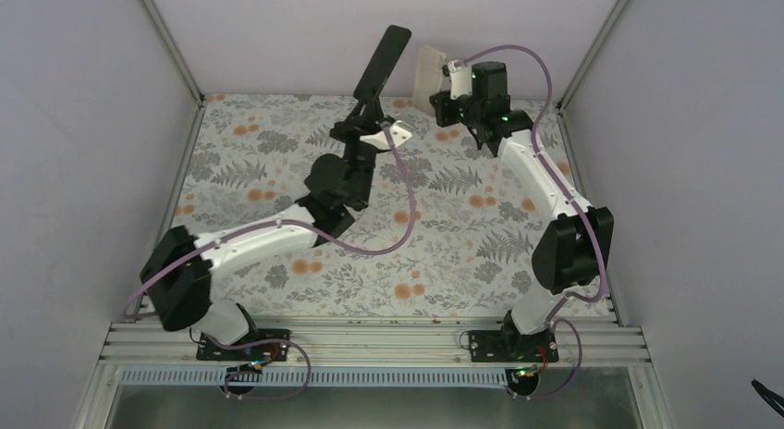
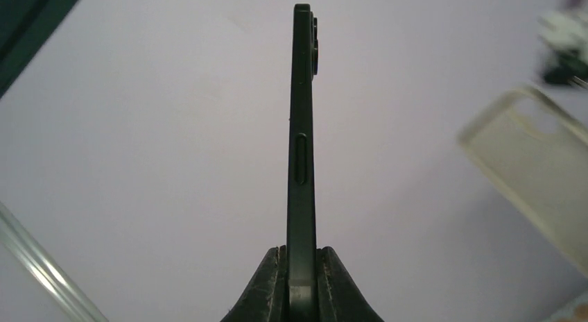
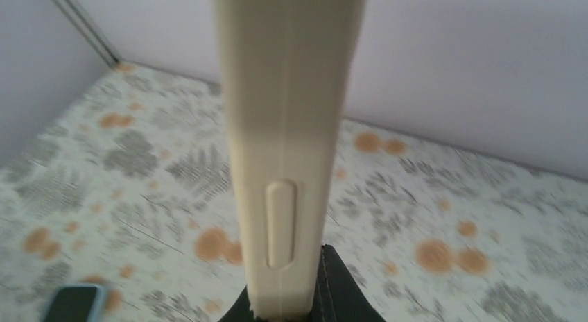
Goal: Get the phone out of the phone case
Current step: Remove the phone case from the phone, then place the phone case at the center of the board.
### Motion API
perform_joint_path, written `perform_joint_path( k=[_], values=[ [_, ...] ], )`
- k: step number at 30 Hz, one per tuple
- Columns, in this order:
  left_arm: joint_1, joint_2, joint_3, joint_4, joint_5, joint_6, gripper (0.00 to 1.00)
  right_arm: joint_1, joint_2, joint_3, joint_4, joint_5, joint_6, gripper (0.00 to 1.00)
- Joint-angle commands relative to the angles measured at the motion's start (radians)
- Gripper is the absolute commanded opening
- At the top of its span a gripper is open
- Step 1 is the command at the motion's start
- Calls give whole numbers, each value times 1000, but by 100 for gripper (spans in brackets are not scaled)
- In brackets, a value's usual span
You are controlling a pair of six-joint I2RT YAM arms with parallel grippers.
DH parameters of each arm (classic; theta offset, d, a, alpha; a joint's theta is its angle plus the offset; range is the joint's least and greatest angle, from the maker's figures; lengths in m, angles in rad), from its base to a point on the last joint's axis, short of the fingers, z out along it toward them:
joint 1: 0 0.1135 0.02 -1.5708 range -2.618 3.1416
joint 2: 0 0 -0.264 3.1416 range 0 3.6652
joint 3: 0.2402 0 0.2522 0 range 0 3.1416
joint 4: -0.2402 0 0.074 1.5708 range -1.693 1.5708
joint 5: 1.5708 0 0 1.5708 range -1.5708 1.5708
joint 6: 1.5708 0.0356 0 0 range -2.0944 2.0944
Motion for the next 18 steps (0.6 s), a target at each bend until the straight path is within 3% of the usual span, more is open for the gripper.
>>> perform_joint_path(
  k=[1,4,8,12,18],
  values=[
    [8,-91,-35,-60,17,-38,2,-40,-28,-75,-50,22,-89,3],
    [55,-106,-133,36,16,50,2,-59,-42,-97,-135,-154,-149,3],
    [99,-85,-320,282,56,272,2,-62,-11,-84,-419,-325,-318,5],
    [94,-6,-413,384,52,397,2,-77,20,-175,-600,-315,-454,8],
    [73,106,-390,225,26,347,2,-164,38,-348,-603,-198,-500,16]
  ],
)
